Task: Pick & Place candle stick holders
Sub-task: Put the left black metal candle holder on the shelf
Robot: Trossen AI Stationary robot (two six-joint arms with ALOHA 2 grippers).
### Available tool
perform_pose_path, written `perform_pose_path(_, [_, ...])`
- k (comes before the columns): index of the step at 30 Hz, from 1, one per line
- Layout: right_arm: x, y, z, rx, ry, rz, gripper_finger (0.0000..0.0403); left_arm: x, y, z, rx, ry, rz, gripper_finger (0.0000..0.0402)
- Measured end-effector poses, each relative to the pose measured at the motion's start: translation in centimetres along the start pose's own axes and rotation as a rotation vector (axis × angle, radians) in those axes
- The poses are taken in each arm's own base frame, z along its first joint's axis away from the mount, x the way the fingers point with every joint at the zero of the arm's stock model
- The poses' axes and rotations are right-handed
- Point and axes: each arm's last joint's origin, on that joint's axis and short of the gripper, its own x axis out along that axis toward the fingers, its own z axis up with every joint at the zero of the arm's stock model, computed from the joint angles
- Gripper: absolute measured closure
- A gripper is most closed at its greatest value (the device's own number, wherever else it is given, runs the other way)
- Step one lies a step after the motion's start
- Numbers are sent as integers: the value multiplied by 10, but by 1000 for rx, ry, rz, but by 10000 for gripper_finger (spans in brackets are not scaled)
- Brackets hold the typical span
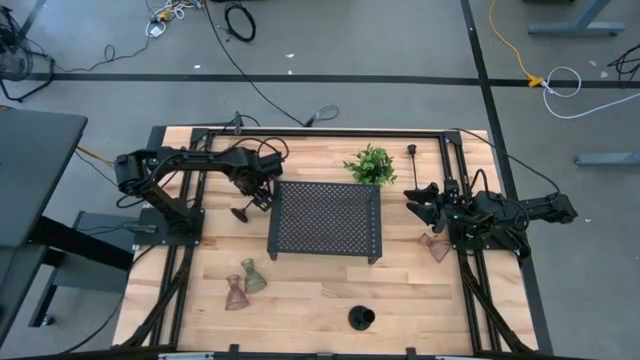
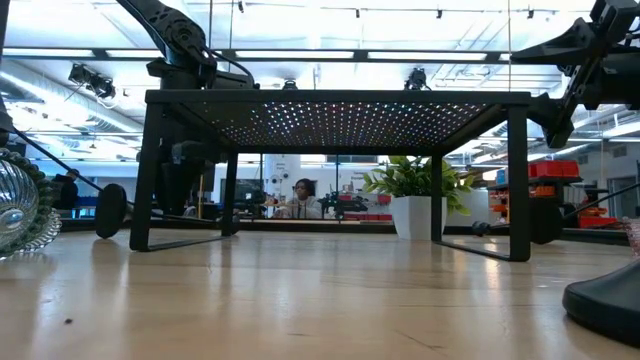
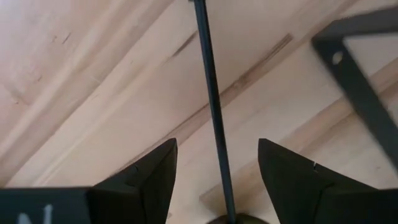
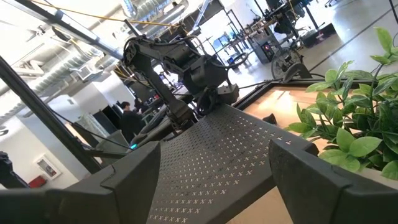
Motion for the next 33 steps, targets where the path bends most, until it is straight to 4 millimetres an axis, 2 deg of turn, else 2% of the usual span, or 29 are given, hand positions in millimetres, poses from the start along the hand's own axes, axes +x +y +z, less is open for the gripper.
perform_pose_path(6, [0,0,0,0,0,0,106,0,4,-1,8,16,26,186])
perform_pose_path(16, [0,0,0,0,0,0,106,2,22,4,-77,24,64,186])
perform_pose_path(19, [0,0,0,0,0,0,106,11,21,1,-94,28,12,186])
perform_pose_path(24, [0,0,0,0,0,0,106,36,20,-14,-153,53,-91,186])
perform_pose_path(27, [0,0,0,0,0,0,106,43,20,-20,-164,60,-145,186])
perform_pose_path(33, [0,0,0,0,-1,-2,106,35,33,-19,-109,102,51,186])
